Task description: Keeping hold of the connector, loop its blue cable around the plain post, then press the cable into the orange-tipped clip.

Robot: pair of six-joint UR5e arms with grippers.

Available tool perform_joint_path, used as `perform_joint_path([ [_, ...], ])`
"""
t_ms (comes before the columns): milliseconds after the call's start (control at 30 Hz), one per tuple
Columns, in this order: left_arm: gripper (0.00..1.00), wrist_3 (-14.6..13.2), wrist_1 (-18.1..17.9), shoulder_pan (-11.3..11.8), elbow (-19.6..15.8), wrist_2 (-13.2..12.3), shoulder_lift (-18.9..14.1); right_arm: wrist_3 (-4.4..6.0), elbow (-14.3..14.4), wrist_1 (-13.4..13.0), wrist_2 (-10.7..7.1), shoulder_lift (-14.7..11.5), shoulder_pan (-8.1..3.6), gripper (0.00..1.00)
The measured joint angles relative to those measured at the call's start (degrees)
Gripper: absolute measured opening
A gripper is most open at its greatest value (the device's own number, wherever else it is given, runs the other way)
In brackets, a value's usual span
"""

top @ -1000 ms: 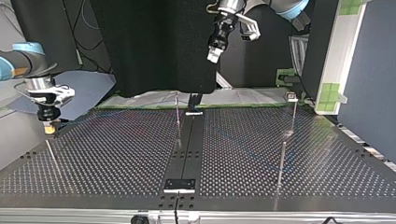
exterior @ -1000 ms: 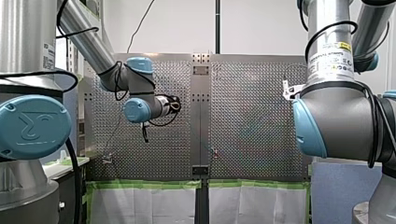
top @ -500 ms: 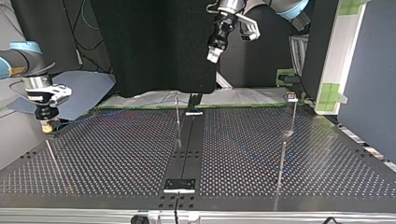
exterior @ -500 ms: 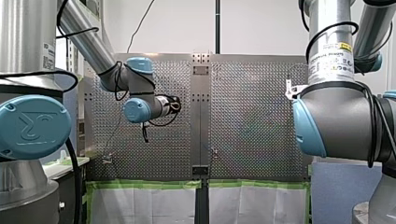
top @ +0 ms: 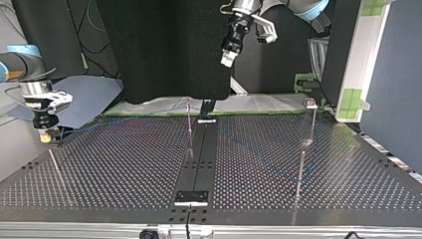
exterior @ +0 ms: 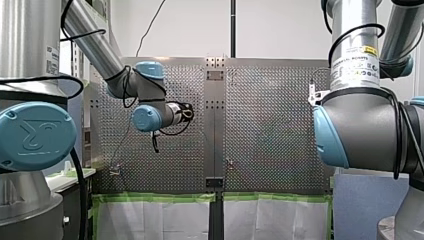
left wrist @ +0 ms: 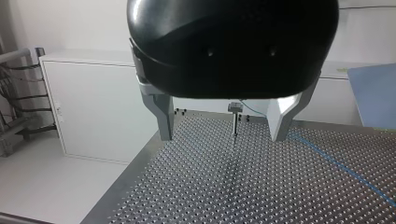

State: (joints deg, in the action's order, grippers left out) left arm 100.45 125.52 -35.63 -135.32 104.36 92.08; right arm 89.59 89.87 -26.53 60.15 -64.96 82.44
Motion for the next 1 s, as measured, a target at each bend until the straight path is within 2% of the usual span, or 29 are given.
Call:
perform_joint_path([
  [133, 1.00, 0.0, 0.0, 0.0, 0.0, 0.0, 0.0, 0.90, 0.0, -1.1, -1.53, 0.0, -0.21, 0.00],
  [300, 1.00, 0.0, 0.0, 0.0, 0.0, 0.0, 0.0, 1.48, 0.0, -1.6, -1.98, 0.1, -0.56, 0.00],
  [600, 1.00, -0.1, 0.0, 0.0, 0.0, 0.0, 0.1, 1.04, -0.1, -1.5, -2.21, 0.5, -1.57, 0.00],
  [767, 1.00, -0.2, 0.0, 0.0, 0.0, 0.0, 0.1, 0.38, -0.2, -1.7, -3.76, 1.0, -1.69, 0.00],
  [1000, 1.00, -0.2, 0.0, 0.0, 0.1, 0.0, 0.1, 0.26, -0.5, -2.7, -6.37, 1.2, -1.70, 0.00],
])
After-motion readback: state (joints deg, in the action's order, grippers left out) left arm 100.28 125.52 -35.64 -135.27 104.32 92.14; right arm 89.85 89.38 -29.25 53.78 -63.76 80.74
